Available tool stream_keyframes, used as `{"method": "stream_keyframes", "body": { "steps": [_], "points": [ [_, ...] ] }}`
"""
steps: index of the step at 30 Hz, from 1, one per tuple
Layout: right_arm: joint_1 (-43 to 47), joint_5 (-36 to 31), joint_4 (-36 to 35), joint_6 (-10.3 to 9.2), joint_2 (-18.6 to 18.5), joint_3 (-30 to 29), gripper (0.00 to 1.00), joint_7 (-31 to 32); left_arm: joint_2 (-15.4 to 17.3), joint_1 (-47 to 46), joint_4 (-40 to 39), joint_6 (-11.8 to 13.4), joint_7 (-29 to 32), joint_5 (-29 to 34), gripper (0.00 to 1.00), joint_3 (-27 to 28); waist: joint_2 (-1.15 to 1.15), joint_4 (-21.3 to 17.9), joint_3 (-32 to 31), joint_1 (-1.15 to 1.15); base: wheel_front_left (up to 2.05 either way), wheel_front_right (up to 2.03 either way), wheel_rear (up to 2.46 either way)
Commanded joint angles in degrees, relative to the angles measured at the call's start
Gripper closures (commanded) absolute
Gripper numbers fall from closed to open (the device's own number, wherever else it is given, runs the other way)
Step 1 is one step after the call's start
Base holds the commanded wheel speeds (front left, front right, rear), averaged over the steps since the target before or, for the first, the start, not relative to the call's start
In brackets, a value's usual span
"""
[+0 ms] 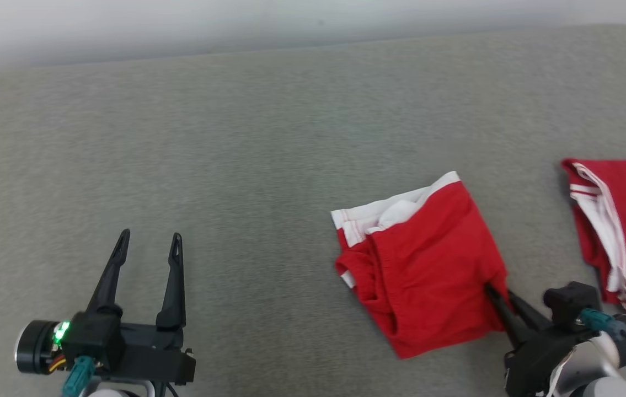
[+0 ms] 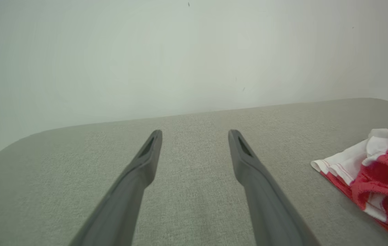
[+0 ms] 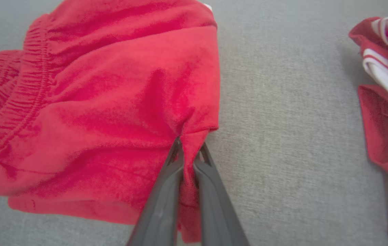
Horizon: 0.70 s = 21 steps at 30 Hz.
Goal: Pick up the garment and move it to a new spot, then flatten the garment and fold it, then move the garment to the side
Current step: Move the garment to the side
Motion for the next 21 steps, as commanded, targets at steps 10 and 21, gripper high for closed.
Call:
{"method": "stream_keyframes", "body": {
  "steps": [10,21],
  "points": [
    [-1.4,-2.9,-1.9,-0.06,-2.1,-5.6,1.0,-2.1,1.9,-4.4,-2.4,-0.8,3.1,1.8,0.0,-1.3,0.0,-14.5,6.0,0.0,0.0,0.0,0.0],
    [-11.5,-3.8,-2.6,-0.06,-4.6,-8.7,1.0,-7.0,2.8,-7.1,-2.7,-1.1,4.6,2.6,0.0,-2.2,0.0,-17.3,9.1,0.0,0.0,0.0,0.0]
  ]
}}
